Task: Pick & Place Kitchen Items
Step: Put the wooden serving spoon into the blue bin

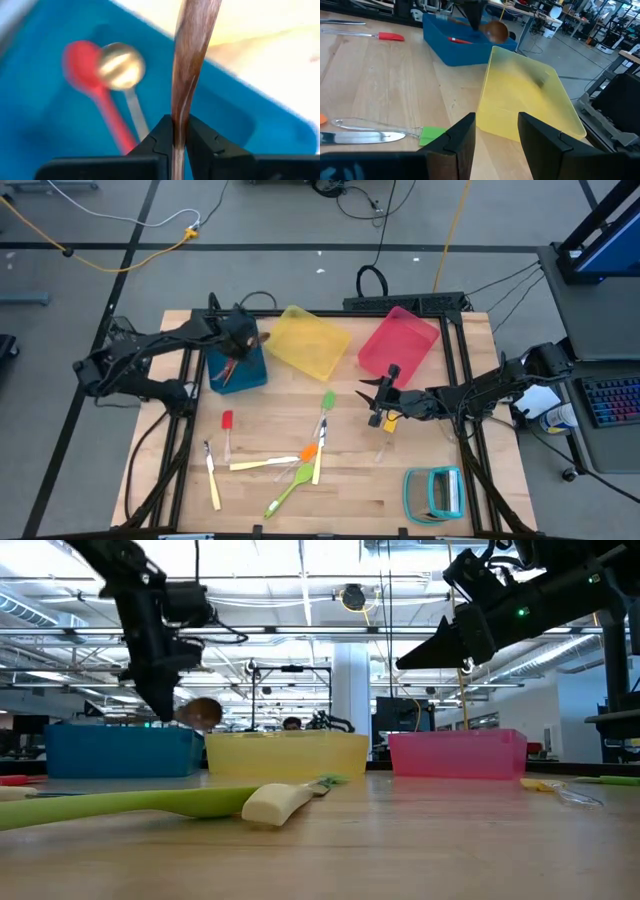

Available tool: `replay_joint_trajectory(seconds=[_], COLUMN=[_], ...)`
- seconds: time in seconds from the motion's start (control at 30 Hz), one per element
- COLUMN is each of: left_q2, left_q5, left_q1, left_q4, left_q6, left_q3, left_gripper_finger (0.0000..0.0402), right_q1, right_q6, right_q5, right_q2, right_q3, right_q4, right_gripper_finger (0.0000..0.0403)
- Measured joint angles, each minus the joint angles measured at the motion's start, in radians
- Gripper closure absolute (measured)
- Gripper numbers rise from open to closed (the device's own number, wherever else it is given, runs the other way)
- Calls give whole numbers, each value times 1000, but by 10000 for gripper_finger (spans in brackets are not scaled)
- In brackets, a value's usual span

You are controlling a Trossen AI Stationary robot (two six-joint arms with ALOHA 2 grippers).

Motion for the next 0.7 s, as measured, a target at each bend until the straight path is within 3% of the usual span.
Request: replay_joint_trajectory(seconds=[0.07, 0.3, 0.5, 0.7], left_q2=[0, 0, 0, 0], left_q5=[61, 58, 59, 11], left_q1=[51, 193, 229, 238], left_q4=[70, 97, 109, 145], left_q6=[14, -19, -67, -95], left_q3=[-33, -78, -109, -186], left_gripper_finger=[368, 357, 365, 341], right_q1=[0, 0, 0, 0], right_q6=[0, 0, 1, 1], right_q5=[0, 0, 0, 0], right_q2=[0, 0, 0, 0], right_q3=[0, 0, 0, 0], right_q4=[2, 2, 3, 2], right_gripper_finger=[261, 261, 261, 261])
